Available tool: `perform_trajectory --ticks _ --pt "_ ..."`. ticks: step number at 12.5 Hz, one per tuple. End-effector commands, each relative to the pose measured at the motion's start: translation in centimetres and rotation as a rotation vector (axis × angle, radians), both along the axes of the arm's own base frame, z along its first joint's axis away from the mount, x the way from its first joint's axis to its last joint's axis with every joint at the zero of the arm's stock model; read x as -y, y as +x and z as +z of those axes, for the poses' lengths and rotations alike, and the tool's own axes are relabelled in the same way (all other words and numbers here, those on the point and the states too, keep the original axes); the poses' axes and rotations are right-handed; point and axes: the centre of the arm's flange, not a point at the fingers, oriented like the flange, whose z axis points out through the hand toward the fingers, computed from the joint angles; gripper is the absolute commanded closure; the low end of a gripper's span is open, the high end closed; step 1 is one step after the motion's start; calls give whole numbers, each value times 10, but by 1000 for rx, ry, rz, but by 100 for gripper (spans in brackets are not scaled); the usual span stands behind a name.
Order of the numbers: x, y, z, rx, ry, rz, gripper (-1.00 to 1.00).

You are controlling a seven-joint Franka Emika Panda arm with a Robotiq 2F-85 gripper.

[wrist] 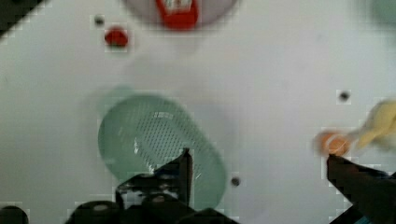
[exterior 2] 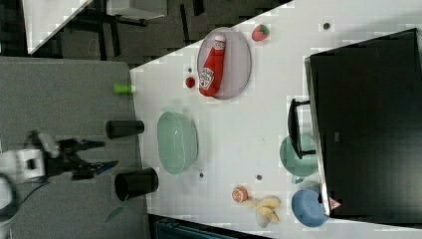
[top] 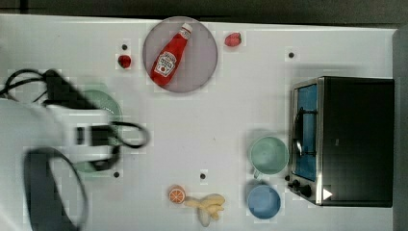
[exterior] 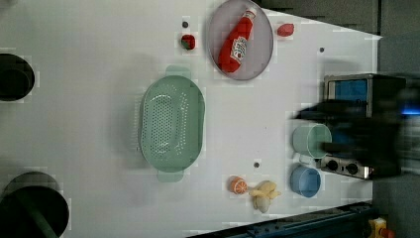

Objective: Drag strainer left to right.

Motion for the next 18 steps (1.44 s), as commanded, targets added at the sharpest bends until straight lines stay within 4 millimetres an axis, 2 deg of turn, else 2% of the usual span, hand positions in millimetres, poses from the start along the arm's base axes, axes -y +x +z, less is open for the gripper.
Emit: perform_trajectory --ticks 1,3,4,7,10,12,14,18 --pt "-67 -25 -50 -33 7 -288 -100" --pt "-97 -20 -90 -44 30 -459 -100" --pt "-105 -17 -112 -47 26 -541 -100" --pt "-114 -5 -186 -61 -34 -724 -100" --pt "-117 4 -256 -90 -36 -767 -100" --pt "-113 11 -298 -112 -6 -770 -100" --pt "-104 16 -330 -114 38 -790 -100" --pt "-67 13 -364 -108 17 -828 -100"
